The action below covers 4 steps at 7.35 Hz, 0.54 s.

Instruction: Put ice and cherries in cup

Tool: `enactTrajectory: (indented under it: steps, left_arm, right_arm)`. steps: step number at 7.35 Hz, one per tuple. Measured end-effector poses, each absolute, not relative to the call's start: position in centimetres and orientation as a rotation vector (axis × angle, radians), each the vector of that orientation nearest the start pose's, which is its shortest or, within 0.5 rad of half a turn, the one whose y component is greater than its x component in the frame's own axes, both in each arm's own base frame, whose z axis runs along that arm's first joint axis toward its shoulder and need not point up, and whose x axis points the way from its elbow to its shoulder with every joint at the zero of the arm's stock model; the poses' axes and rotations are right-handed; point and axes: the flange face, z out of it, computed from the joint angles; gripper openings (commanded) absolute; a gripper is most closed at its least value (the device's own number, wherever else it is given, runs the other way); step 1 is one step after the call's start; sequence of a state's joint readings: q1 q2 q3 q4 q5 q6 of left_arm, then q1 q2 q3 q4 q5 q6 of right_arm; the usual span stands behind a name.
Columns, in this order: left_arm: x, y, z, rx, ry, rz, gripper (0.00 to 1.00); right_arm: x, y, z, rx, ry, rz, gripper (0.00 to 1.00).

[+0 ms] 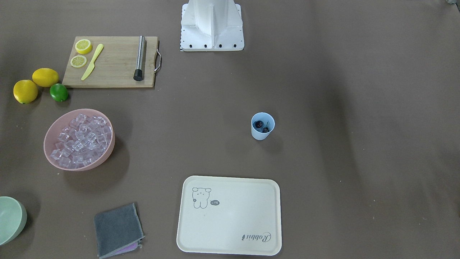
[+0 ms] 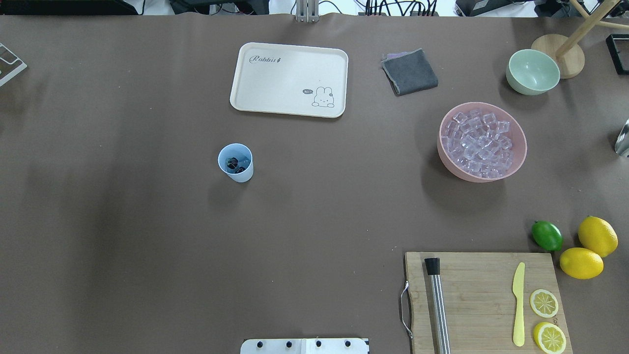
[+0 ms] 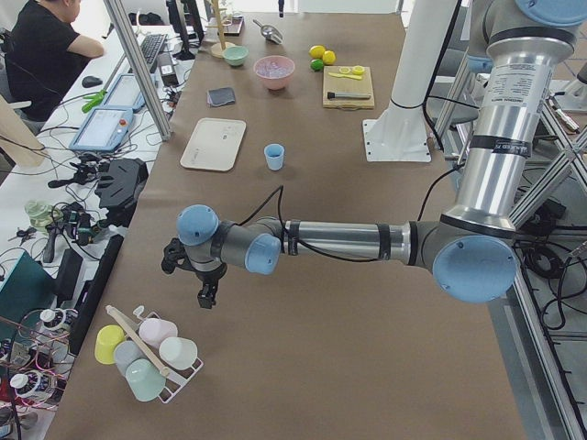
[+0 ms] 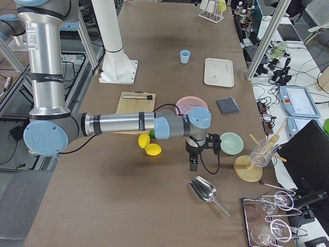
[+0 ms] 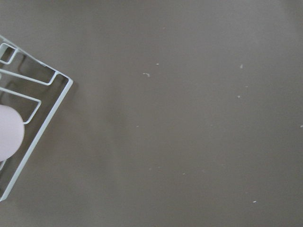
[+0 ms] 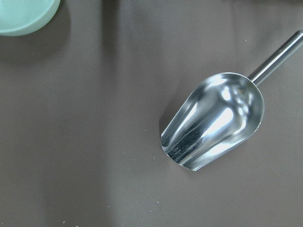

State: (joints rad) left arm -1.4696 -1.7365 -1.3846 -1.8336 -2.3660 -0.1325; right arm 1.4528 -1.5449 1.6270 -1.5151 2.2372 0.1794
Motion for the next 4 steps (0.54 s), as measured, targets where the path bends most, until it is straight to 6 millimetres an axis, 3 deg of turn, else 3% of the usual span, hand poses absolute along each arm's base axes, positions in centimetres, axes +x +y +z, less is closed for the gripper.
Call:
enactTrajectory:
  steps: [4]
  left_arm:
    - [-1.09,-57.75,63.67,0.134,0.813,0.017,0.98]
  right_arm:
    - [1.87,-51.37,62.83,0.030,-0.648,0.023,1.00]
